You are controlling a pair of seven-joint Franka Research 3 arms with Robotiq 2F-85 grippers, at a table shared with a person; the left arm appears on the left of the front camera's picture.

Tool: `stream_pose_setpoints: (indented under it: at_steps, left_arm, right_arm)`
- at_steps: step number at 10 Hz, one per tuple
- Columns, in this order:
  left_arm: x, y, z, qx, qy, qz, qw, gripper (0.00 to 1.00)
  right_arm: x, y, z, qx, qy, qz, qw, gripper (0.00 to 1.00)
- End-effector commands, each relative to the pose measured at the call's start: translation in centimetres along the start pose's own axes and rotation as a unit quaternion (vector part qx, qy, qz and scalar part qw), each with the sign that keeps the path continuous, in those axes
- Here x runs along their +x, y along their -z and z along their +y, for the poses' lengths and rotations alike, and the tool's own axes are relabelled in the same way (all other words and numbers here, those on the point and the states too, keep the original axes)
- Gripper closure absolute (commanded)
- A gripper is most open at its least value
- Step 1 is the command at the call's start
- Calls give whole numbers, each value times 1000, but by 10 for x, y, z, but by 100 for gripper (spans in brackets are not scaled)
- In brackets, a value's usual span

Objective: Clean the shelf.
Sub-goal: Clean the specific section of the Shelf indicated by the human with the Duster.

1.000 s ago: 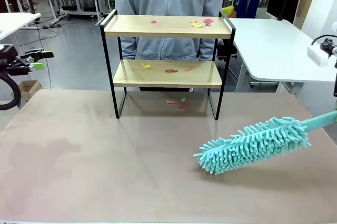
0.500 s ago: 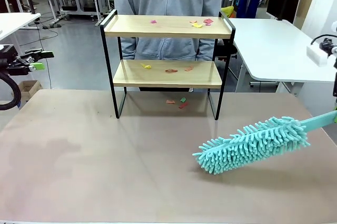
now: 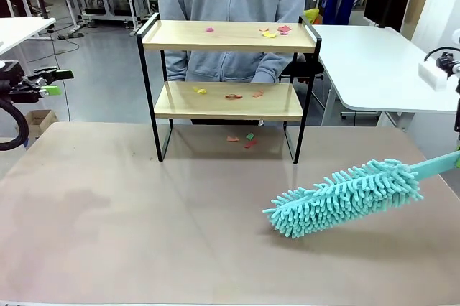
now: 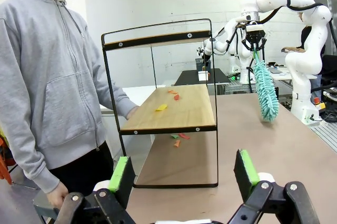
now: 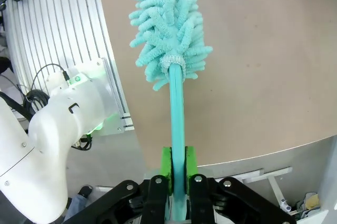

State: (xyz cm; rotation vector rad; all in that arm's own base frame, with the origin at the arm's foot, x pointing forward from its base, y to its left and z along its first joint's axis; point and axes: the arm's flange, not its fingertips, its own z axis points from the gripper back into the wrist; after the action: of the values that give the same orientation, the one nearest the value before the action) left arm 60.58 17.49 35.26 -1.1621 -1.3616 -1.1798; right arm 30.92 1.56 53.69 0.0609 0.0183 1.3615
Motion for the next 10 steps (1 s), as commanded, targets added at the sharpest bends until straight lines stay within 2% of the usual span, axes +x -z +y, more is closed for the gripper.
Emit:
stream_pose_setpoints:
  at_steps: [1,10]
  left_arm:
    - [3,0,-1,0,3,-1,1000,0]
    - [3,0,-1,0,3,-1,1000,0]
  right_arm:
    - [-1,0,0,-1,-1,3,1000,87]
    - [-1,0,0,-1,-1,3,1000,87]
